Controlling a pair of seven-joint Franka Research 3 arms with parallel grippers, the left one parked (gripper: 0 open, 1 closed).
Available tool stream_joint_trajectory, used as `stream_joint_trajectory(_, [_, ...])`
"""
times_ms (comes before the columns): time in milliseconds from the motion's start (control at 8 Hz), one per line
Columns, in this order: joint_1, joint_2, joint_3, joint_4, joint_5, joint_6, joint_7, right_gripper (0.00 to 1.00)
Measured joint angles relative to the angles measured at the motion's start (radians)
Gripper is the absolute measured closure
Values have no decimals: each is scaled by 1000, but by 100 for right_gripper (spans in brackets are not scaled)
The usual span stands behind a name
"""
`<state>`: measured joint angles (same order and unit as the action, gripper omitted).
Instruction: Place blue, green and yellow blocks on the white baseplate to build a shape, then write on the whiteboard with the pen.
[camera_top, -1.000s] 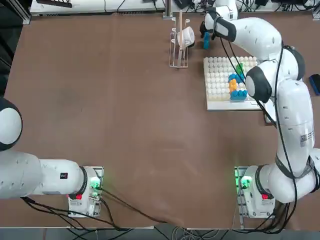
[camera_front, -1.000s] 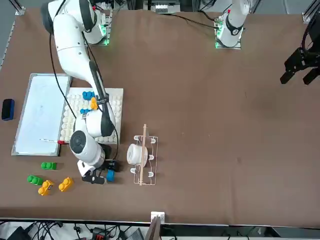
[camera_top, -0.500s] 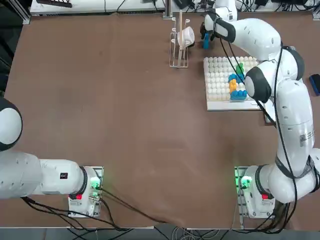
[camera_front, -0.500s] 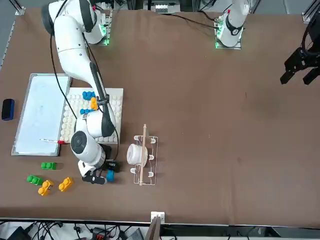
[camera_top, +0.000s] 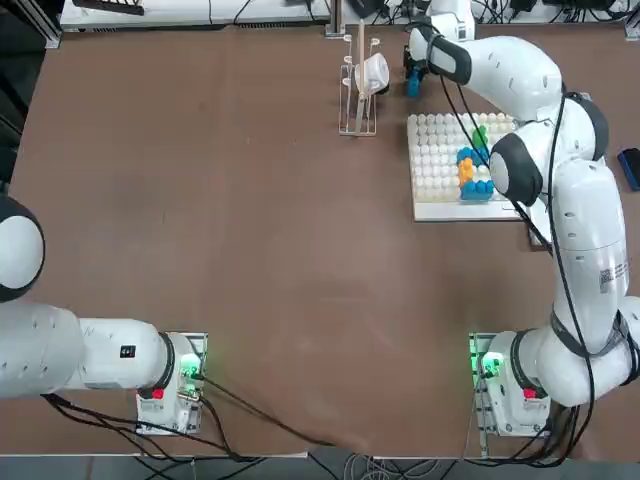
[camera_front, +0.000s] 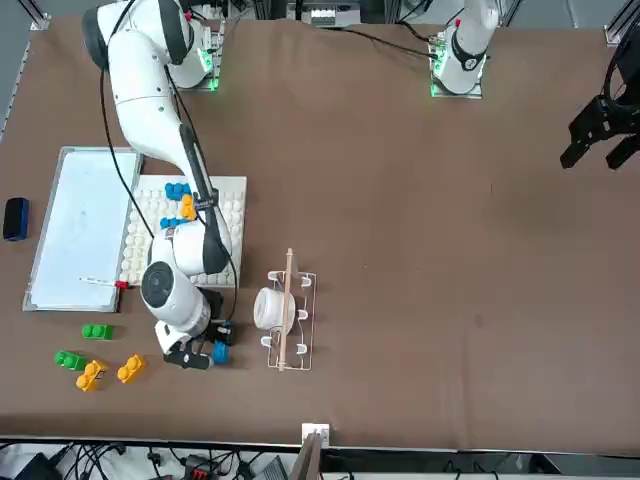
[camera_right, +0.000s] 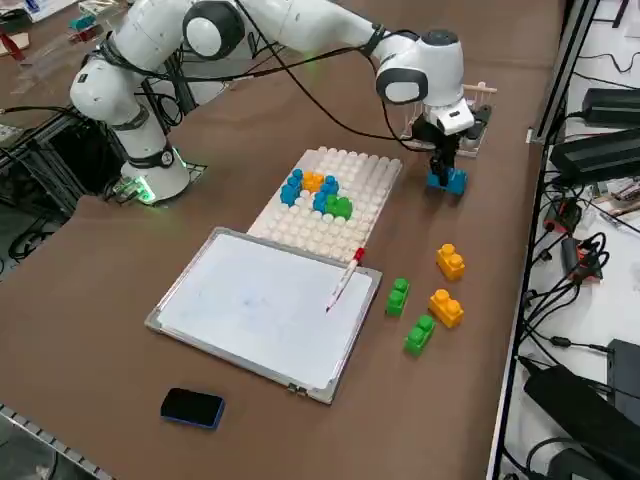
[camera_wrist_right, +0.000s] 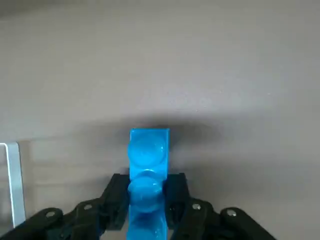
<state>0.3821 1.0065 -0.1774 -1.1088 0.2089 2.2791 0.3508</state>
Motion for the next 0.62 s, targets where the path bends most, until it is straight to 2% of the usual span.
stream_joint_trajectory(375, [2, -15, -37, 28, 0, -25, 203, 60])
stream_joint_trajectory(625, [2, -76, -55, 24, 0, -105, 389, 60])
